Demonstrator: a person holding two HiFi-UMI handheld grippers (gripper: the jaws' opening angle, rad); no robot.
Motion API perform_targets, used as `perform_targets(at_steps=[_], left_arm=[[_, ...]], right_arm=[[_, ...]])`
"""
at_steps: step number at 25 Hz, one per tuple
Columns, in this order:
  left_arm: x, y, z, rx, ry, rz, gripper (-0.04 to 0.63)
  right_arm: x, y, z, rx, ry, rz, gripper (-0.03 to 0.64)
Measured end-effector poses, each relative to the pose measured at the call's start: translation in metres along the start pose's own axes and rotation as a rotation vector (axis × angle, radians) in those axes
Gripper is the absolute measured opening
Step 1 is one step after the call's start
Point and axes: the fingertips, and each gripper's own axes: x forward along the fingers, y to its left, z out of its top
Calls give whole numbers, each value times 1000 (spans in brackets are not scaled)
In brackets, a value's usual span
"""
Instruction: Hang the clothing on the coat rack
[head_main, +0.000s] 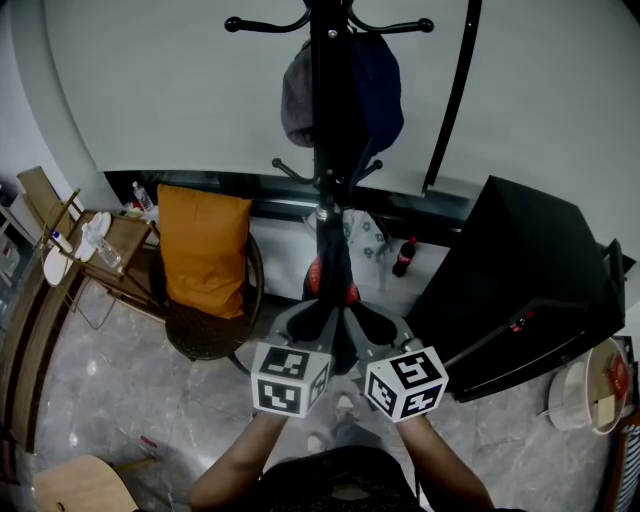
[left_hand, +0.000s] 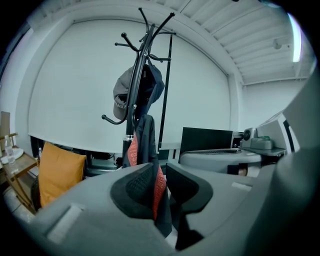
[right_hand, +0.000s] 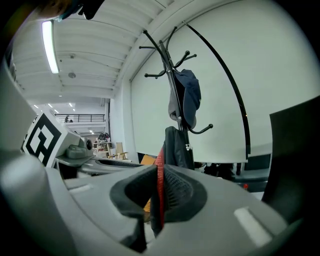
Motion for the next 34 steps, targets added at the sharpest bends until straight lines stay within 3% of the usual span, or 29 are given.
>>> perform_targets(at_steps=[11, 34], left_arm=[[-8, -5, 4, -2, -40, 0, 17], [-11, -4, 4, 20, -50, 3, 6]], right_arm=[[-7, 6, 1, -29, -2, 8, 2], [-5, 14, -3, -37, 9, 39, 2]])
